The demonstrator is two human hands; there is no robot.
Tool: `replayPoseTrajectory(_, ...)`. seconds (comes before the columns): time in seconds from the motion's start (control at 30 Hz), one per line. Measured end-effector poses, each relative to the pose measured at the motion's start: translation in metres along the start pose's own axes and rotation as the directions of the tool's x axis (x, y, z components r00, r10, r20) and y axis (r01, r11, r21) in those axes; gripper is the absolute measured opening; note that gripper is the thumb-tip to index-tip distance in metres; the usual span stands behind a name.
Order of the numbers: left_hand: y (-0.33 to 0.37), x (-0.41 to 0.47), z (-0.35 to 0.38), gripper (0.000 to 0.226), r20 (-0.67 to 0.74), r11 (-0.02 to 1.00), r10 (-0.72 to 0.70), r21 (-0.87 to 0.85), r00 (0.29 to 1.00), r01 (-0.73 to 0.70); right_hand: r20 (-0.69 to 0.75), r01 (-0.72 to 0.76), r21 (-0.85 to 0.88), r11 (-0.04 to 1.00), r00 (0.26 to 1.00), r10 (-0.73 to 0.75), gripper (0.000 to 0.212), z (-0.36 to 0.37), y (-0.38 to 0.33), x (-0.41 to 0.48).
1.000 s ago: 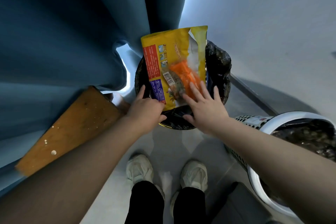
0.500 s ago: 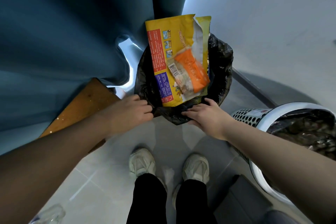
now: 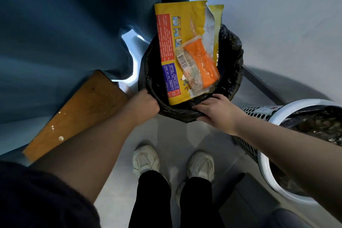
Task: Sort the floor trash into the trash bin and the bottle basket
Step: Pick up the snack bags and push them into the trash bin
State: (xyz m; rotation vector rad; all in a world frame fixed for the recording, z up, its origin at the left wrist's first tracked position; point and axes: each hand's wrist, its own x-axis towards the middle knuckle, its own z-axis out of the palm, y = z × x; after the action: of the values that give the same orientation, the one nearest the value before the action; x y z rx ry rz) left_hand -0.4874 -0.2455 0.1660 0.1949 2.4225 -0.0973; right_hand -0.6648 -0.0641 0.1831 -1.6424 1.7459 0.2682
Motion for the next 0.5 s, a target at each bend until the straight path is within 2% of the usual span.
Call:
replayPoseTrajectory(0.1,0.003,0.004,0.002,0.026,-0.046,0.996,-0.090,-0.028,0.995,0.089,-0.025,-0.029,-0.029,0.999,0.999,0.028,0.046,-0.001,0.002,-0.002)
replayPoseTrajectory(0.17,0.006,0.000,0.006,0.024,-0.011,0.956,-0.185,-0.235,0.983,0.177,-0.082,-0.061,0.021,0.998,0.995,0.062,0.046,-0.004,0.001,-0.007)
replayPoseTrajectory(0.2,0.008,-0.002,0.007,0.023,0.000,0.893,-0.253,-0.385,0.967,0.234,-0.141,-0.076,0.071,0.995,0.986,0.086,0.045,-0.006,0.000,-0.011)
replayPoseTrajectory(0.23,0.010,-0.005,0.005,0.024,0.019,0.782,-0.336,-0.551,0.942,0.290,-0.221,-0.094,0.139,0.986,0.967,0.124,0.043,-0.008,-0.002,-0.016)
replayPoseTrajectory(0.27,0.014,-0.007,0.002,0.024,0.063,0.611,-0.426,-0.716,0.903,0.338,-0.311,-0.118,0.219,0.969,0.933,0.184,0.040,-0.009,-0.005,-0.023)
replayPoseTrajectory(0.3,0.018,-0.008,-0.001,0.024,0.140,0.391,-0.504,-0.843,0.852,0.369,-0.396,-0.150,0.304,0.941,0.878,0.268,0.038,-0.009,-0.007,-0.029)
replayPoseTrajectory(0.33,0.022,-0.008,-0.005,0.022,0.261,0.136,-0.552,-0.909,0.792,0.394,-0.455,-0.191,0.394,0.899,0.809,0.372,0.036,-0.007,-0.010,-0.035)
replayPoseTrajectory(0.37,0.025,-0.006,-0.008,0.019,0.414,-0.158,-0.550,-0.905,0.726,0.396,-0.472,-0.241,0.495,0.835,0.732,0.491,0.034,-0.004,-0.013,-0.040)
replayPoseTrajectory(0.4,0.029,-0.004,-0.012,0.016,0.562,-0.463,-0.475,-0.814,0.677,0.351,-0.446,-0.289,0.609,0.739,0.646,0.620,0.033,0.000,-0.015,-0.043)
replayPoseTrajectory(0.43,0.033,-0.002,-0.018,0.016,0.662,-0.711,-0.343,-0.647,0.667,0.277,-0.375,-0.314,0.734,0.602,0.552,0.745,0.036,0.006,-0.016,-0.044)
replayPoseTrajectory(0.47,0.037,-0.001,-0.022,0.019,0.703,-0.864,-0.216,-0.462,0.677,0.203,-0.254,-0.307,0.854,0.421,0.461,0.850,0.041,0.009,-0.016,-0.043)
replayPoseTrajectory(0.5,0.040,0.002,-0.023,0.021,0.714,-0.940,-0.137,-0.311,0.687,0.136,-0.088,-0.280,0.937,0.209,0.390,0.916,0.046,0.011,-0.015,-0.040)
